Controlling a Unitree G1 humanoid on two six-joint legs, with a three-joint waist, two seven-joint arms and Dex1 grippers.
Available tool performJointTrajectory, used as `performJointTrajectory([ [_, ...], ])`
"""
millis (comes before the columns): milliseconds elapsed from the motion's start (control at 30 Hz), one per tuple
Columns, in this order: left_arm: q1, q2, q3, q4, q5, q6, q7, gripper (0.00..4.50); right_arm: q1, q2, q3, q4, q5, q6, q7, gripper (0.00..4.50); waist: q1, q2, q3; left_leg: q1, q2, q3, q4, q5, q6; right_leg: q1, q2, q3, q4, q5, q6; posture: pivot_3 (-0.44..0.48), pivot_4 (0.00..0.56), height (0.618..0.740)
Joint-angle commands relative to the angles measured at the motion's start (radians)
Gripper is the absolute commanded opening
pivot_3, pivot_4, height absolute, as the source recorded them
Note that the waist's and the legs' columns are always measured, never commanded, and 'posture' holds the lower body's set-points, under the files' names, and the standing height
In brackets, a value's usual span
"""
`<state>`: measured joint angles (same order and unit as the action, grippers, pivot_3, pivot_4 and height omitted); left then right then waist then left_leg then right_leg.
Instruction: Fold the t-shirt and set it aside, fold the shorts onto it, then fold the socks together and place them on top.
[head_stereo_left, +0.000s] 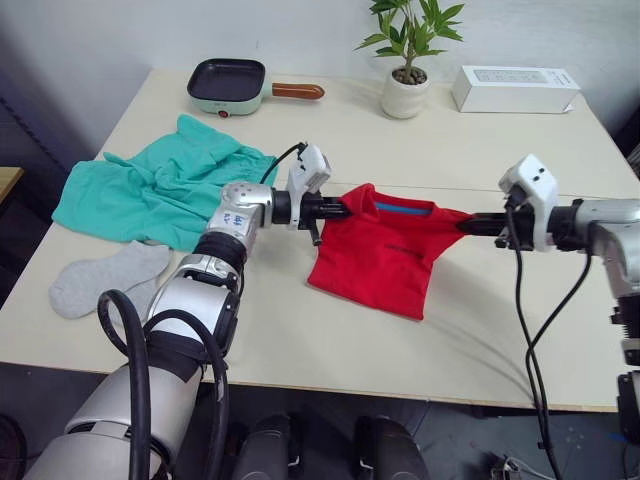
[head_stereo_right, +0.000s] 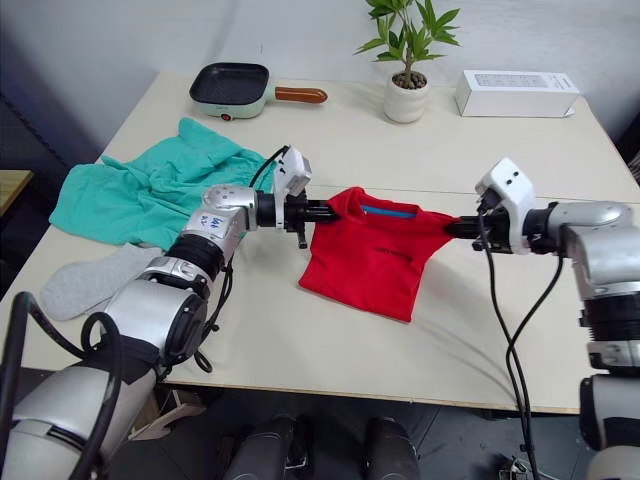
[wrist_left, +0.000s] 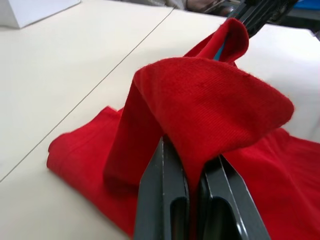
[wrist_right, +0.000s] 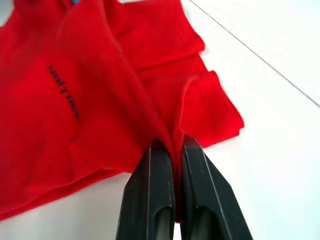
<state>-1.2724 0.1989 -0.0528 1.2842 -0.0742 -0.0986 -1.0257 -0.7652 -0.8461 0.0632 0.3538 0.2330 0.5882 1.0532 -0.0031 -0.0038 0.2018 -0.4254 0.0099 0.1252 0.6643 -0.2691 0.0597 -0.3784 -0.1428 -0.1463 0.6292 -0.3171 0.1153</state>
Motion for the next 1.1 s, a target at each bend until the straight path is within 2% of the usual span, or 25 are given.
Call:
performJointTrajectory([
  [33, -0.032, -0.007, 0.027, 0.014, 0.022, -0.03, 0.076, 0.02, -0.027, 0.009, 0.01, 0.04, -0.064, -0.048, -0.052, 0.0, 0.001, 0.0, 0.0, 0.0, 0.0, 0.0, 0.0, 0.0, 0.0, 0.0, 0.0, 0.0, 0.0, 0.0, 0.0, 0.0, 0.15, 0.74],
  [133, -0.04, -0.018, 0.05, 0.028, 0.026, -0.017, 0.131, 0.02, -0.051, 0.047, 0.003, 0.082, -0.079, -0.051, -0.1, 0.0, 0.002, 0.0, 0.0, 0.0, 0.0, 0.0, 0.0, 0.0, 0.0, 0.0, 0.0, 0.0, 0.0, 0.0, 0.0, 0.0, 0.15, 0.74],
  [167, -0.042, -0.019, 0.058, 0.032, 0.029, -0.021, 0.168, 0.26, -0.058, 0.056, -0.001, 0.093, -0.085, -0.046, -0.119, 0.0, 0.0, 0.0, 0.0, 0.0, -0.001, 0.0, 0.0, 0.0, 0.0, 0.0, 0.0, 0.0, 0.0, 0.0, 0.0, 0.0, 0.15, 0.74],
  [300, -0.046, -0.012, 0.072, 0.036, 0.054, -0.045, 0.258, 1.38, -0.068, 0.084, -0.045, 0.122, -0.088, -0.017, -0.224, 1.08, 0.0, 0.0, 0.0, 0.0, 0.0, -0.001, 0.0, 0.0, 0.0, 0.0, 0.0, -0.001, 0.001, 0.0, 0.0, 0.0, 0.15, 0.74],
  [467, -0.039, 0.021, 0.046, 0.033, 0.129, -0.133, 0.391, 3.01, -0.012, 0.085, -0.105, 0.088, -0.082, -0.042, -0.31, 2.86, 0.0, 0.0, 0.0, 0.0, -0.001, -0.001, 0.0, 0.0, 0.0, 0.0, 0.0, -0.001, 0.001, 0.0, 0.0, 0.0, 0.15, 0.74],
  [567, -0.029, 0.036, 0.052, 0.024, 0.135, -0.179, 0.369, 4.01, 0.047, 0.087, -0.164, 0.036, -0.071, -0.106, -0.352, 3.94, 0.003, 0.0, 0.0, 0.0, -0.001, -0.001, 0.0, 0.0, 0.0, 0.0, 0.0, -0.001, 0.0, 0.0, 0.0, 0.0, 0.15, 0.74],
  [600, -0.023, 0.04, 0.052, 0.017, 0.131, -0.202, 0.324, 4.31, 0.075, 0.088, -0.184, 0.0, -0.054, -0.125, -0.343, 4.29, 0.002, 0.0, 0.0, 0.0, -0.001, -0.001, 0.0, 0.0, 0.0, 0.0, 0.0, -0.001, 0.0, 0.0, 0.0, 0.0, 0.15, 0.74],
  [633, -0.015, 0.044, 0.05, 0.007, 0.128, -0.23, 0.277, 4.46, 0.108, 0.089, -0.201, -0.044, -0.034, -0.161, -0.318, 4.46, 0.002, 0.0, 0.0, 0.0, -0.001, -0.001, 0.0, 0.0, 0.0, 0.0, 0.0, -0.001, 0.0, 0.0, 0.0, 0.0, 0.15, 0.74],
  [767, 0.033, 0.058, 0.056, -0.067, 0.082, -0.324, 0.053, 4.46, 0.269, 0.089, -0.231, -0.279, 0.064, -0.26, -0.175, 4.46, 0.001, 0.0, 0.0, 0.0, -0.001, 0.0, -0.001, 0.0, 0.0, 0.0, 0.0, -0.001, 0.0, 0.0, 0.0, 0.0, 0.15, 0.74],
  [833, 0.093, 0.074, 0.047, -0.148, 0.048, -0.372, -0.096, 4.46, 0.359, 0.098, -0.23, -0.414, 0.125, -0.292, -0.106, 4.46, 0.001, 0.0, 0.0, 0.0, -0.001, 0.0, -0.001, 0.0, 0.0, 0.0, 0.001, -0.001, -0.001, 0.0, 0.0, 0.0, 0.15, 0.74],
  [933, 0.218, 0.109, 0.009, -0.303, 0.014, -0.415, -0.265, 4.46, 0.474, 0.125, -0.188, -0.574, 0.151, -0.323, -0.086, 4.46, -0.005, 0.0, 0.0, 0.001, 0.001, 0.0, -0.001, 0.0, -0.001, 0.001, 0.002, 0.0, -0.001, 0.0, 0.0, 0.0, 0.15, 0.74],
  [1033, 0.336, 0.147, -0.032, -0.437, 0.009, -0.423, -0.341, 4.46, 0.559, 0.141, -0.13, -0.635, 0.095, -0.406, -0.083, 4.46, -0.002, 0.0, 0.0, 0.003, 0.002, 0.001, -0.001, 0.0, -0.001, 0.001, 0.003, 0.002, 0.0, 0.0, 0.0, 0.0, 0.15, 0.74],
  [1100, 0.393, 0.158, -0.05, -0.491, 0.017, -0.425, -0.336, 4.46, 0.606, 0.153, -0.104, -0.626, 0.07, -0.433, -0.092, 4.46, 0.0, 0.0, 0.0, 0.004, 0.001, 0.001, 0.001, 0.0, -0.001, 0.002, 0.003, 0.003, 0.001, 0.0, 0.0, 0.0, 0.15, 0.74],
])
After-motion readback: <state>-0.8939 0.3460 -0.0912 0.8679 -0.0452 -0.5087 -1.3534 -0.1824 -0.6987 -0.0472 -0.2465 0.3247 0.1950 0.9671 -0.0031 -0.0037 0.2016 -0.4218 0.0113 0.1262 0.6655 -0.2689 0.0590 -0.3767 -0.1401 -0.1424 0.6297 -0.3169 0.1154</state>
